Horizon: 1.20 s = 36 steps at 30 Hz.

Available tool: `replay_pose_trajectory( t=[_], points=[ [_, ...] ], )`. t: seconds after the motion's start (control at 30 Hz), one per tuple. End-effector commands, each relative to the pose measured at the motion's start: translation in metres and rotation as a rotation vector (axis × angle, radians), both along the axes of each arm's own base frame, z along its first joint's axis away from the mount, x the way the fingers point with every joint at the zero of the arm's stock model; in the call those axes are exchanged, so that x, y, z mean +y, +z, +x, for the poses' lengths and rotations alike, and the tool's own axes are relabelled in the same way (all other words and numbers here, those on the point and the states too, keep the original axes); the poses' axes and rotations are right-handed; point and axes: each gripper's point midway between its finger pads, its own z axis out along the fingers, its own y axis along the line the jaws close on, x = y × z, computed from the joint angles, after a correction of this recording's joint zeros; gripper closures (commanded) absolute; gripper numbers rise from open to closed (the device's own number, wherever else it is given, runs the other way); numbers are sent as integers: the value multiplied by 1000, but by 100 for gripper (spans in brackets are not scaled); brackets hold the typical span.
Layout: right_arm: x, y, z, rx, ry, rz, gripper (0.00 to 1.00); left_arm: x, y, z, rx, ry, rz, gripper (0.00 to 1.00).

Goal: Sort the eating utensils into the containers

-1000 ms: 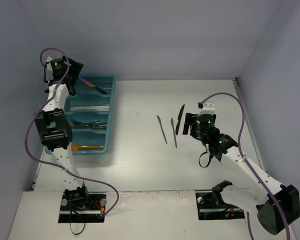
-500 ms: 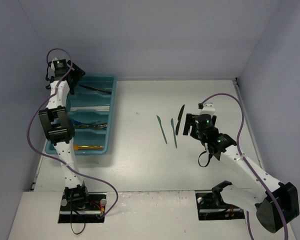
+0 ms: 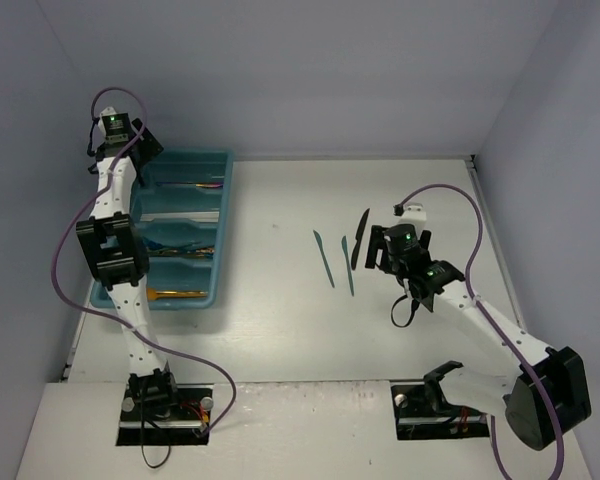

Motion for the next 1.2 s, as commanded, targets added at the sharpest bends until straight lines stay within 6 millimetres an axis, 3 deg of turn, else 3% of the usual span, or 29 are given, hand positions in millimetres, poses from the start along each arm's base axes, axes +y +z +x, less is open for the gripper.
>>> replay_pose_trajectory(
  t=[0.0,0.13,0.17,0.27,0.4,0.47,0.53,0.6,0.77,0.9,1.17],
  points=[
    [-2,23,20,-67,-73,22,24,20,84,-12,-113,15,162,26],
    [-6,10,28,-29,-113,6,29,5,104,-24,-146,-11,140,26],
    [-5,8,30,-23,-126,13,31,-4,123,-32,-173,-26,145,26],
    [-5,0,40,3,-166,20,35,-25,143,-58,-194,-79,114,25],
    [5,-10,61,41,-181,27,37,-57,162,-103,-219,-165,62,24],
    [15,-14,71,60,-169,41,36,-75,160,-134,-213,-202,4,24],
    [20,-20,81,75,-174,44,36,-90,171,-170,-229,-228,-36,23],
    [23,-27,88,88,-182,41,36,-104,150,-194,-191,-254,-97,22],
    [31,-53,104,139,-207,31,37,-147,150,-251,-186,-391,-47,20],
    [34,-76,110,183,-220,21,39,-172,137,-298,-103,-500,-1,20],
    [37,-99,119,220,-230,-3,44,-197,106,-347,-24,-623,-51,20]
  ],
)
